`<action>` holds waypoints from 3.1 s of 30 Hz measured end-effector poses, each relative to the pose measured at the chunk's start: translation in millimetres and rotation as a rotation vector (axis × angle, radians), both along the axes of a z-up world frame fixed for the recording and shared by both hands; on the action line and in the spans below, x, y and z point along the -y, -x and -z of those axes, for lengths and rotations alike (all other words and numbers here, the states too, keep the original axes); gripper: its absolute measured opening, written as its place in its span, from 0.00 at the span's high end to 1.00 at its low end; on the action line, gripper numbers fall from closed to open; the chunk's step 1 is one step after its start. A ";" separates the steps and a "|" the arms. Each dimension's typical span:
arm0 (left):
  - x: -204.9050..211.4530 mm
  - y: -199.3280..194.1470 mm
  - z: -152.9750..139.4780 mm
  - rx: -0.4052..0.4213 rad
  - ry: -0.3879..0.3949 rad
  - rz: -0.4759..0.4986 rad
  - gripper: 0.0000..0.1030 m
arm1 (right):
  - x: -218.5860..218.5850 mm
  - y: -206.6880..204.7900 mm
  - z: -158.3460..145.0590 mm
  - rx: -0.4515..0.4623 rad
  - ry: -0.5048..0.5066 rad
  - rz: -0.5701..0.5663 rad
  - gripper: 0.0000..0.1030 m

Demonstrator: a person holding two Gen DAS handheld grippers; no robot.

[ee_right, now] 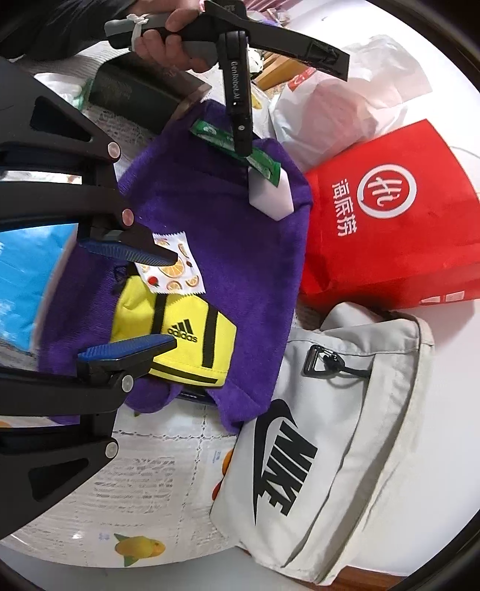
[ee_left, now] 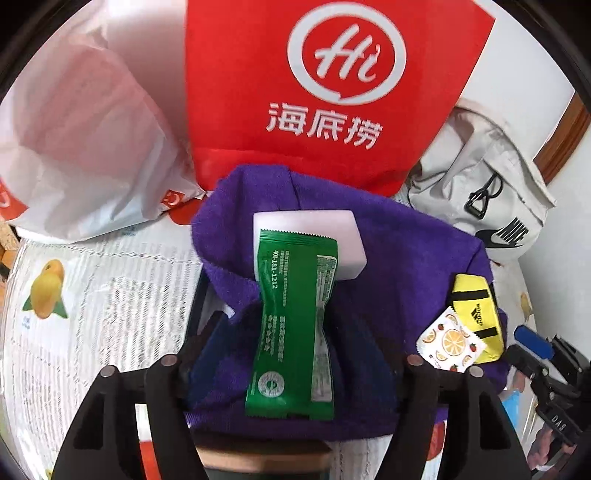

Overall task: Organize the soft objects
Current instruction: 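Set the green packet and sachet on the purple towel and open both tools, then move the left tool to the white glove while the right tool approaches the black watch strap, then grasp the white glove with the left tool while the right tool grasps the black watch strap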

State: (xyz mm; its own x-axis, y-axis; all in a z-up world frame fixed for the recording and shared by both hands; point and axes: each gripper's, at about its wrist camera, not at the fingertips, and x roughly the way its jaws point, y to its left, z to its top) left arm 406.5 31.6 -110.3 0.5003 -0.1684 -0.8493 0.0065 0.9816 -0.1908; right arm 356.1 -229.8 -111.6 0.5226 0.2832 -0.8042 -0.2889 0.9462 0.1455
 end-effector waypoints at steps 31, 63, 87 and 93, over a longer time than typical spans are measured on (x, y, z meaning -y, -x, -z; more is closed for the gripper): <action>-18.3 230.5 5.1 0.026 -0.016 0.028 0.33 | -17.9 221.8 -19.6 0.034 -0.101 -0.041 0.43; -22.2 290.3 41.1 -0.008 0.057 -0.005 0.33 | -17.2 268.3 53.8 -0.094 -0.018 -0.069 0.93; 18.6 256.2 52.0 0.032 -0.082 0.125 0.33 | -3.7 277.8 51.0 -0.036 -0.039 -0.051 0.97; 27.0 259.0 53.0 0.075 -0.075 0.193 0.89 | 5.4 276.0 55.6 -0.038 -0.058 -0.007 0.97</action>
